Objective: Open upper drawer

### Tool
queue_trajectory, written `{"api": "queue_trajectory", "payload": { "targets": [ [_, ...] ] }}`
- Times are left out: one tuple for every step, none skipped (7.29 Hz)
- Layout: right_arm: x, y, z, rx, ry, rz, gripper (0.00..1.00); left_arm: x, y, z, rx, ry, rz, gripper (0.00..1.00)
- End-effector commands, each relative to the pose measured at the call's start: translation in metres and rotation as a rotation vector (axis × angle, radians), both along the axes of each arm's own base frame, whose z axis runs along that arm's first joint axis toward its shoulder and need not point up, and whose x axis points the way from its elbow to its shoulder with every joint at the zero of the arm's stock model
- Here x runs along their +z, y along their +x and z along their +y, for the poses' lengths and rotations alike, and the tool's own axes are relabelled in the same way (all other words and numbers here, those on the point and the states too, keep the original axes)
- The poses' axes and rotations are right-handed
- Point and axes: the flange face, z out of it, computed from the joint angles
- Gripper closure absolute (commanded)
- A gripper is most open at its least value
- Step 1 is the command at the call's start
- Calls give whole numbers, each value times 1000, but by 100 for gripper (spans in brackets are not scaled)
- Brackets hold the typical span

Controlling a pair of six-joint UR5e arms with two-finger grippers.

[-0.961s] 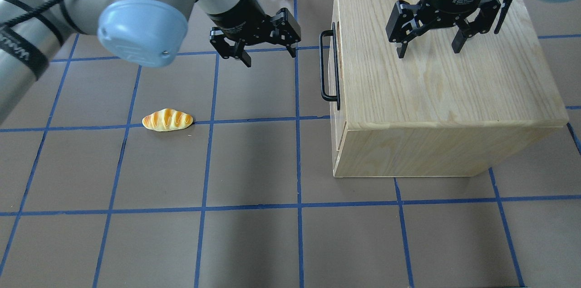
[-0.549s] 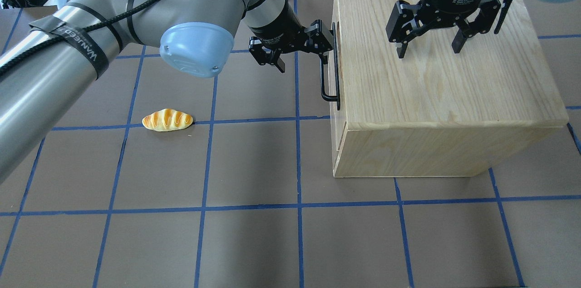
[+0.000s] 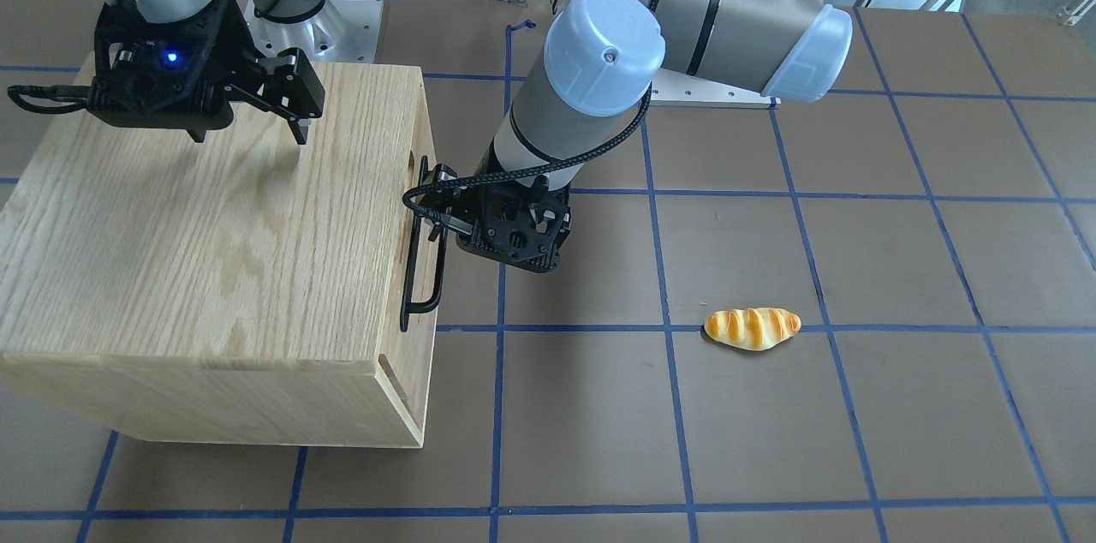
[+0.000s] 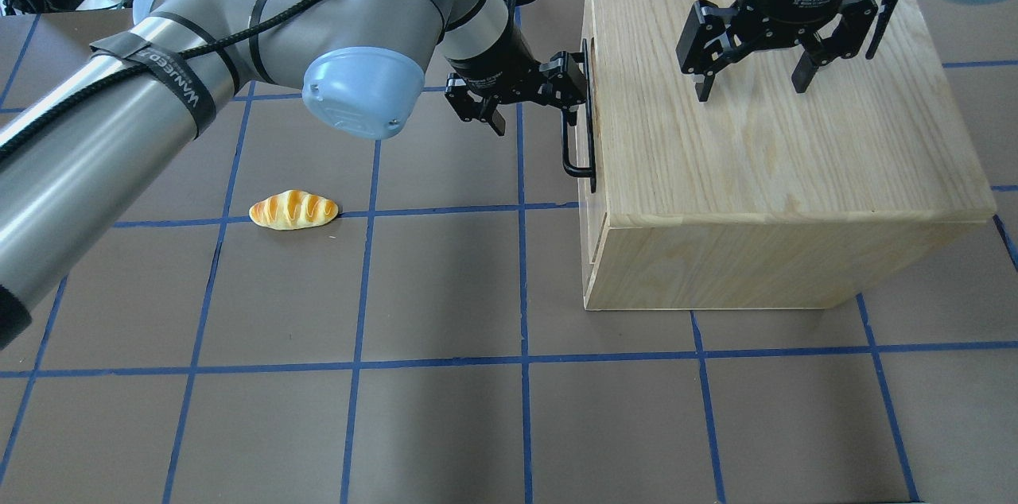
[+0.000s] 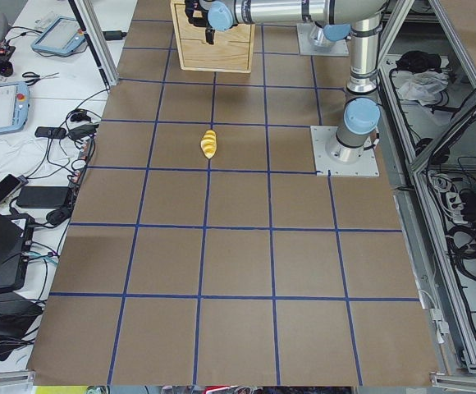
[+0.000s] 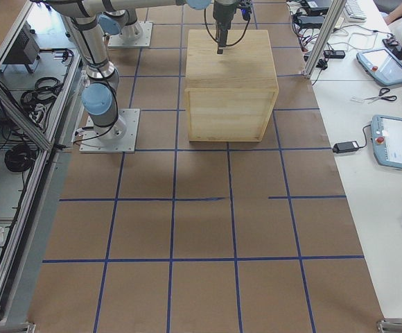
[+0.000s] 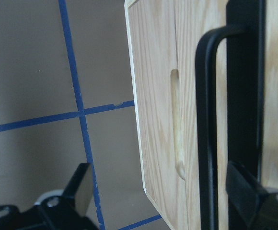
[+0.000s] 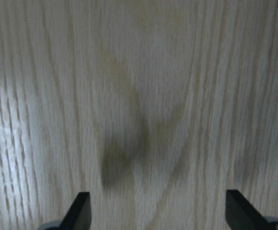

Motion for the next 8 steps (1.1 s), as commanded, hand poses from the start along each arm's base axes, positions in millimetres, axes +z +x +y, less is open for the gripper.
{"api": "queue_trajectory", "payload": {
  "targets": [
    [0, 0, 0, 0, 0, 0, 0, -1, 5, -2, -30, -12, -2, 0],
    [0, 0, 0, 0, 0, 0, 0, 0, 16, -5, -12, -5, -9, 0],
    [-1, 0, 0, 0, 2, 0, 0, -1, 25, -2, -1, 1, -12, 0],
    [-1, 0, 0, 0, 2, 0, 0, -7, 40, -3, 22, 15, -17, 0],
    [0, 0, 0, 0, 0, 0, 0, -2, 63, -10, 52, 11, -17, 0],
    [0, 0, 0, 0, 0, 0, 0, 6, 80, -15, 80, -3, -15, 0],
    [0, 0, 0, 0, 0, 0, 0, 8, 98, -19, 109, 0, -35, 1],
    [0, 0, 0, 0, 0, 0, 0, 13, 113, -21, 130, -10, -76, 1]
  ]
}}
